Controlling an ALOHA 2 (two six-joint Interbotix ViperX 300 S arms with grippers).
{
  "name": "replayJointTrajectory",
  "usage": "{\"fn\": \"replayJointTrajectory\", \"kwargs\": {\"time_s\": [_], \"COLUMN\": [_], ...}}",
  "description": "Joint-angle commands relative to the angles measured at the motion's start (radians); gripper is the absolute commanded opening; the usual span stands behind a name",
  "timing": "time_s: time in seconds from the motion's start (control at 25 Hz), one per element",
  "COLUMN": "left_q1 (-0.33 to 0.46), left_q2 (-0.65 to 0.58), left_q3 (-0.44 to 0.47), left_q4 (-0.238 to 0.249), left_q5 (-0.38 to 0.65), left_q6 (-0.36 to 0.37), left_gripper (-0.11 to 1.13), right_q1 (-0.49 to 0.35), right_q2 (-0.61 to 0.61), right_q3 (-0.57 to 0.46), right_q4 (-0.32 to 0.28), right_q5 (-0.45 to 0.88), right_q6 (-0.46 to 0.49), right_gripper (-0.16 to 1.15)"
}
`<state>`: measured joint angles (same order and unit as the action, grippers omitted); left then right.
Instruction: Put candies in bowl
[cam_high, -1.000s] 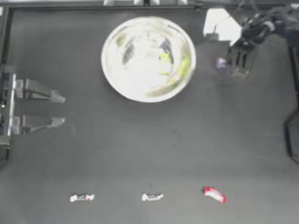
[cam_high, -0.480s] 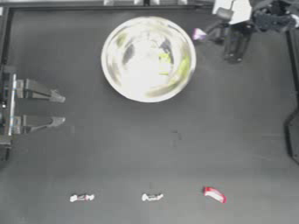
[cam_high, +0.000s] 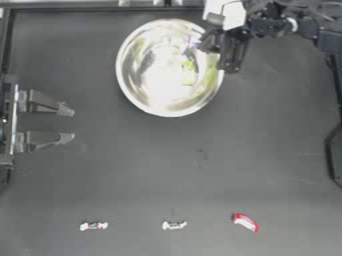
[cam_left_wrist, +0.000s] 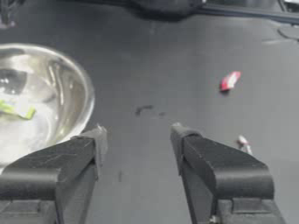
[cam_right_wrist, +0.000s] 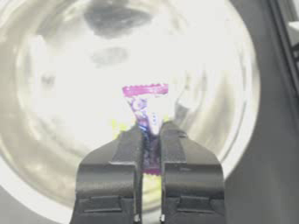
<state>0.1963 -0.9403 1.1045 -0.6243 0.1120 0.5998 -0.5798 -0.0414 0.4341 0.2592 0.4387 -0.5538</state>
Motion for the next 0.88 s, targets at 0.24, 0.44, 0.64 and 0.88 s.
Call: {"fn": "replayJointTrajectory", "kwargs": {"time_s": [0.24, 0.44, 0.64, 0.88], "left_q1": [0.0, 0.0, 0.0, 0.0], "left_q2": [0.002, 0.002, 0.0, -0.002], "left_q3": [-0.008, -0.002, -0.002, 0.003], "left_q4": [-0.002, -0.002, -0.002, -0.002], "left_q5": [-0.015, -0.017, -0.017, -0.017], "left_q6": [0.008, 0.006, 0.008, 0.008], "left_gripper": [0.85, 0.85, 0.85, 0.85], "right_q1": [0.041, 0.054, 0.054, 0.055], "right_q2": [0.091, 0.144, 0.178, 0.199], "right_q3": [-0.08, -0.11, -0.132, -0.152], "right_q4": [0.023, 0.025, 0.052, 0.075], "right_q5": [-0.04, -0.046, -0.044, -0.018], "right_q6": [0.0, 0.0, 0.0, 0.0], "right_gripper": [0.29, 0.3, 0.5, 1.07]}}
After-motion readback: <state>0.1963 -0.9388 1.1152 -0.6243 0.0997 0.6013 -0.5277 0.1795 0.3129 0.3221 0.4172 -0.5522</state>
